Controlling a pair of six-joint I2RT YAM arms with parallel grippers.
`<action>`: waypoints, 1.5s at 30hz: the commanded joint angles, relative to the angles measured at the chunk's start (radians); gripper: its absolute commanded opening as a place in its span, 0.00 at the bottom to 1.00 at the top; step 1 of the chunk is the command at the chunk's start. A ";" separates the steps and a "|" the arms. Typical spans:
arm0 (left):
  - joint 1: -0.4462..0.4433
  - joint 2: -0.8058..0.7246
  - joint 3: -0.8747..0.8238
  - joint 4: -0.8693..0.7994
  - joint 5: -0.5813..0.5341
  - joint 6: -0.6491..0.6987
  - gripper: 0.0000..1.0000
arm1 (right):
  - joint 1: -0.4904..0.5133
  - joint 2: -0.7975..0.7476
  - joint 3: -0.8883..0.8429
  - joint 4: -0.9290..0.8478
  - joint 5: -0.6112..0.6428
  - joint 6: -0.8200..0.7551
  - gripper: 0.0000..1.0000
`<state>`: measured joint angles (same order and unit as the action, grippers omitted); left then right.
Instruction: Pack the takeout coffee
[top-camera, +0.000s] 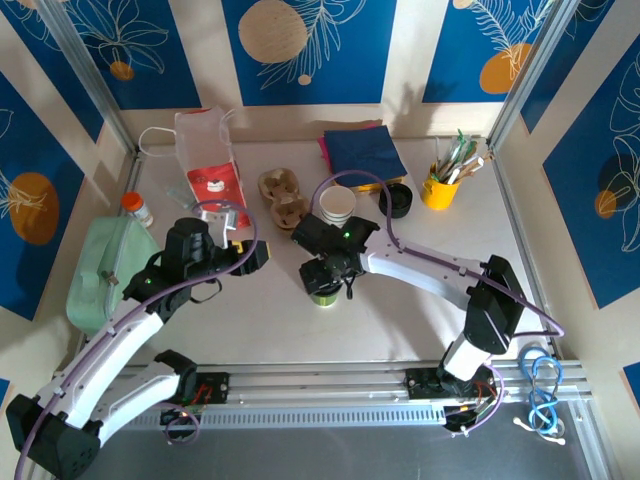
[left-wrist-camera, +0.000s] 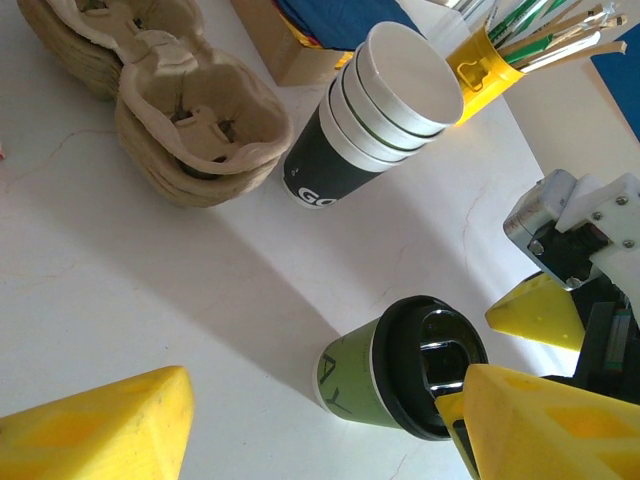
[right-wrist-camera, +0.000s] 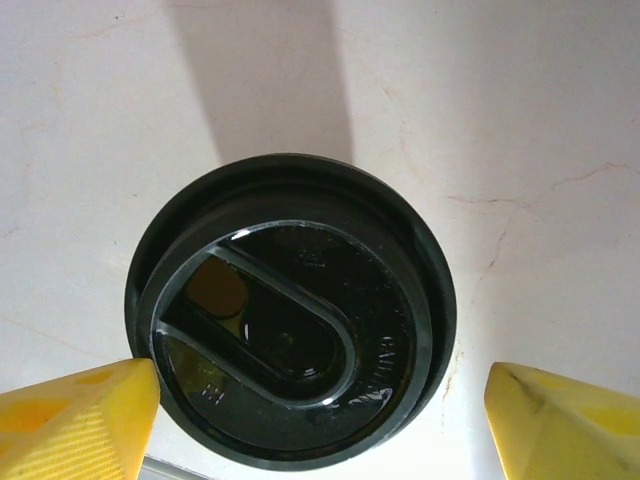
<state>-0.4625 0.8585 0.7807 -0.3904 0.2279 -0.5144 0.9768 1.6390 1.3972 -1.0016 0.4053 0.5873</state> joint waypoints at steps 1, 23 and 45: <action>0.015 -0.007 -0.004 -0.013 0.017 0.008 0.71 | 0.001 0.026 0.035 0.001 -0.026 0.013 0.85; 0.028 0.032 0.010 0.002 0.040 0.007 0.71 | 0.012 0.064 0.086 -0.035 -0.028 0.005 0.83; 0.033 0.048 -0.003 0.015 0.047 -0.007 0.71 | 0.032 0.046 0.054 -0.024 -0.026 0.060 0.85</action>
<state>-0.4423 0.9073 0.7803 -0.3893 0.2577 -0.5179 1.0004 1.6924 1.4567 -1.0149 0.3809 0.6220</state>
